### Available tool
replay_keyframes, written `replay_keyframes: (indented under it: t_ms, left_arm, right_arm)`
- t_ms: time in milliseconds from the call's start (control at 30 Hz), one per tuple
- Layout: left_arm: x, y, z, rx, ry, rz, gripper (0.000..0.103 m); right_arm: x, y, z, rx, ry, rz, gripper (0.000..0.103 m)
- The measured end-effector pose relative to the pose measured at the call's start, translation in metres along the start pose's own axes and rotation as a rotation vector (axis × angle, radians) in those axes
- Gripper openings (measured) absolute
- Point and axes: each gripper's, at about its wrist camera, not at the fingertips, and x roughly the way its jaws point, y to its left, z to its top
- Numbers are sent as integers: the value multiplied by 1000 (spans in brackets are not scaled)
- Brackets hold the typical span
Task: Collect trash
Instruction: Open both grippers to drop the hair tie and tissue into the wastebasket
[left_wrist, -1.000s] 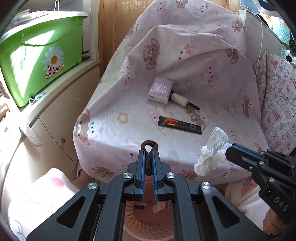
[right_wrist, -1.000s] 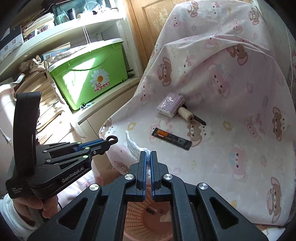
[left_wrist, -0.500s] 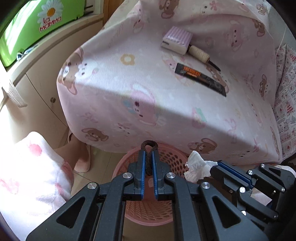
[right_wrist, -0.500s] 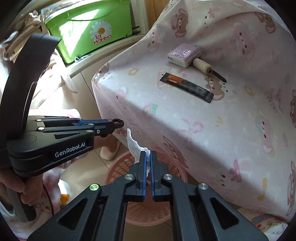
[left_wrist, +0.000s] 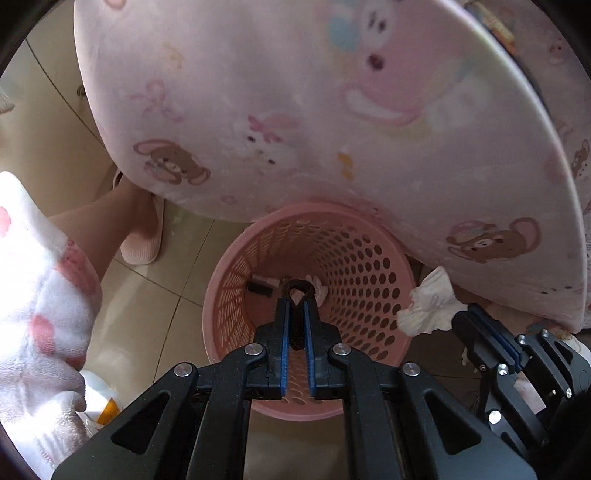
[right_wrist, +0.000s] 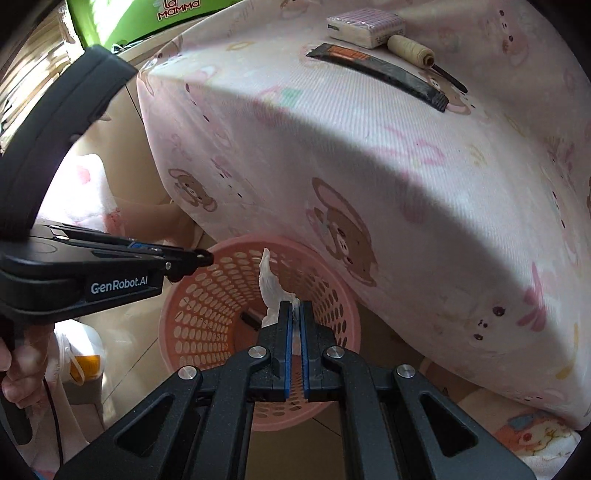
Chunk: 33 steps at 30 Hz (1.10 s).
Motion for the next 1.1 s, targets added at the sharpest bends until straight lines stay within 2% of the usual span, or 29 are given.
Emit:
replay_keyframes:
  t_ms: [100, 233, 500, 567, 667, 733, 800, 900, 967, 1033, 1100]
  left_arm:
    - [10, 1, -1, -1, 20, 23, 7]
    - [15, 2, -3, 7, 33, 53, 7]
    - [14, 6, 0, -14, 33, 57, 10]
    - [13, 8, 1, -24, 33, 52, 15]
    - [12, 10, 2, -39, 23, 52, 28]
    - [7, 11, 3, -42, 5, 72, 45]
    - [1, 11, 4, -39, -26, 94, 53]
    - [-6, 9, 5, -23, -50, 102, 57]
    - [-10, 7, 5, -11, -65, 112, 61]
    - [-12, 5, 5, 0, -74, 122, 61]
    - [-13, 4, 5, 5, -80, 123, 61]
  right_arm:
    - [9, -1, 1, 28, 30, 19, 5]
    - [12, 3, 0, 6, 25, -5, 5]
    - [18, 2, -6, 6, 61, 6, 5]
    - [21, 1, -6, 15, 74, 7, 5]
    - [24, 0, -7, 24, 89, 8, 6]
    - [24, -2, -8, 31, 97, 9, 13]
    - [24, -3, -9, 41, 96, 10, 20]
    - [22, -7, -10, 57, 99, 14, 29]
    - [20, -9, -10, 64, 94, 11, 41]
    - [17, -10, -10, 61, 82, 1, 48]
    - [16, -9, -9, 53, 76, -6, 48]
